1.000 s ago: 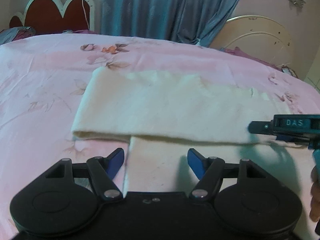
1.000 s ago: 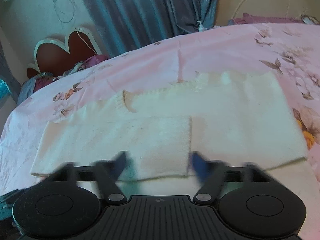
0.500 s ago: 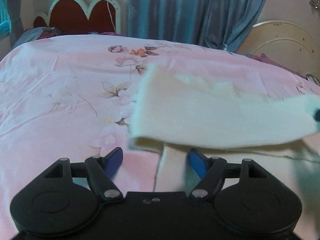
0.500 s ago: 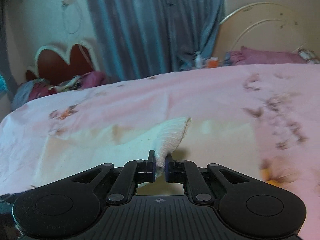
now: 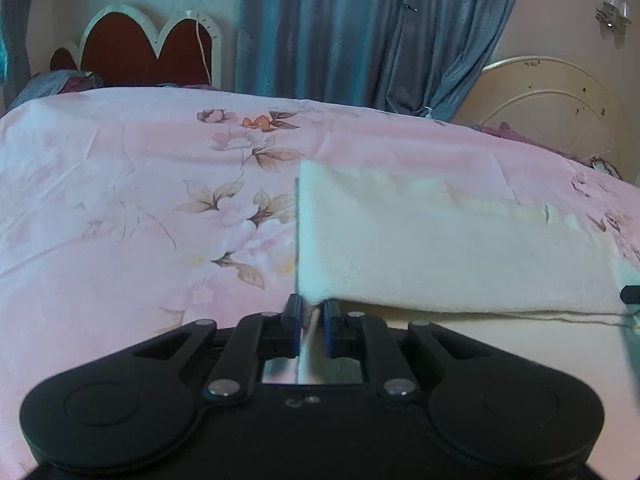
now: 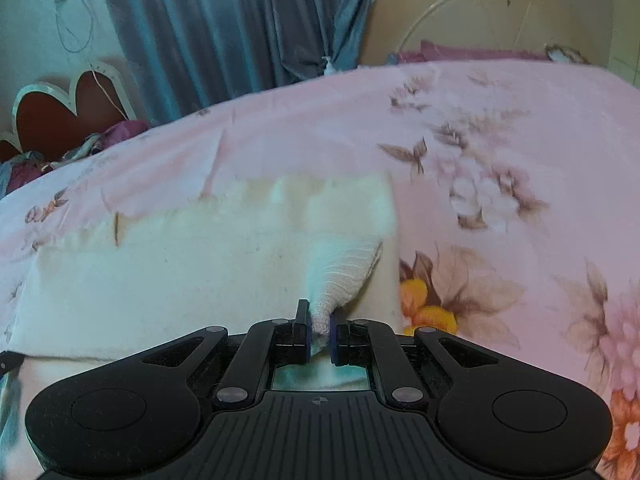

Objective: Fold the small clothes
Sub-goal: 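Open the left tool to release the sleeve and lift away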

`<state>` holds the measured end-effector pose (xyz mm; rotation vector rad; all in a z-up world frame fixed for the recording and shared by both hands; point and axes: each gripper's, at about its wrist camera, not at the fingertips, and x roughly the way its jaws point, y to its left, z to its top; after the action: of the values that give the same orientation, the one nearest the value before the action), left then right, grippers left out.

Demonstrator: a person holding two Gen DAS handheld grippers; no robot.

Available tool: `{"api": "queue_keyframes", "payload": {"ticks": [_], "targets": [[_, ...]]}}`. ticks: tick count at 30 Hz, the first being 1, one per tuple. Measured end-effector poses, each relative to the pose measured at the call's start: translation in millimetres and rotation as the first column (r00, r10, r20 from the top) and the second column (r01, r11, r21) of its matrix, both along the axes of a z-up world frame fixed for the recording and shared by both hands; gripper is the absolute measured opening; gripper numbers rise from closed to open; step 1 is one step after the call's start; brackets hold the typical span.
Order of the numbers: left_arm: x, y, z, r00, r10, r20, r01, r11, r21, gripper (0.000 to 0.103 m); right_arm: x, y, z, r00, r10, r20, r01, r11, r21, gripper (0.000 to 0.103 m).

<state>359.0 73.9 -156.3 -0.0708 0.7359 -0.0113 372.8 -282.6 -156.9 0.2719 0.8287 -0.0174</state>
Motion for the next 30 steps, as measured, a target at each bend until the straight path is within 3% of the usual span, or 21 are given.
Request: {"api": "queue_keyframes", "payload": {"ticks": [3,9,11,14,21,23,25,26,30], "targets": [[0,1,1,1.0,0.0,-0.004,0.0,1.0,-0.007,0.01,-3,-3,5,1.0,0.011,0.001,-0.011,0.999,0.042,0.008],[2,0,-1,1.0,-0.013,-0.016,0.013,1.0,0.005,0.011,-7,-5,5,1.0,-0.018,-0.001,0.018,1.0,-0.004,0.012],[3,1,0,0.999,-0.02,-0.026,0.02,1.0,0.005,0.016,-9,-6,10,0.997,-0.07,0.025,0.071,0.996,-0.062,0.013],[2,2,1,0.998,-0.039,-0.041,0.04,0.999,0.005,0.022,-13,-13,15,0.993,-0.111,0.046,0.113,0.992,-0.048,0.014],[-7,8,22,1.0,-0.006,-0.026,0.003,0.996,-0.087,0.026,-8,-3,27,0.994,-0.07,0.079,0.074,0.996,-0.043,0.015],[-6,2,28,1.0,-0.02,-0.009,0.019,0.995,-0.099,0.028,-4,2,27,0.995,-0.059,0.079,0.062,0.997,-0.039,0.019],[1,-8,31,0.999,-0.045,-0.001,0.045,0.994,-0.097,0.028,0,6,26,0.995,-0.048,0.086,0.051,0.998,-0.038,0.047],[7,-13,32,0.999,-0.054,-0.001,0.054,0.994,-0.099,0.028,0,9,26,0.995,-0.043,0.095,0.047,0.998,-0.04,0.053],[36,-29,29,0.997,-0.076,-0.005,0.075,0.992,-0.101,0.029,7,19,27,0.994,-0.02,0.104,0.026,0.998,-0.054,0.053]]}}
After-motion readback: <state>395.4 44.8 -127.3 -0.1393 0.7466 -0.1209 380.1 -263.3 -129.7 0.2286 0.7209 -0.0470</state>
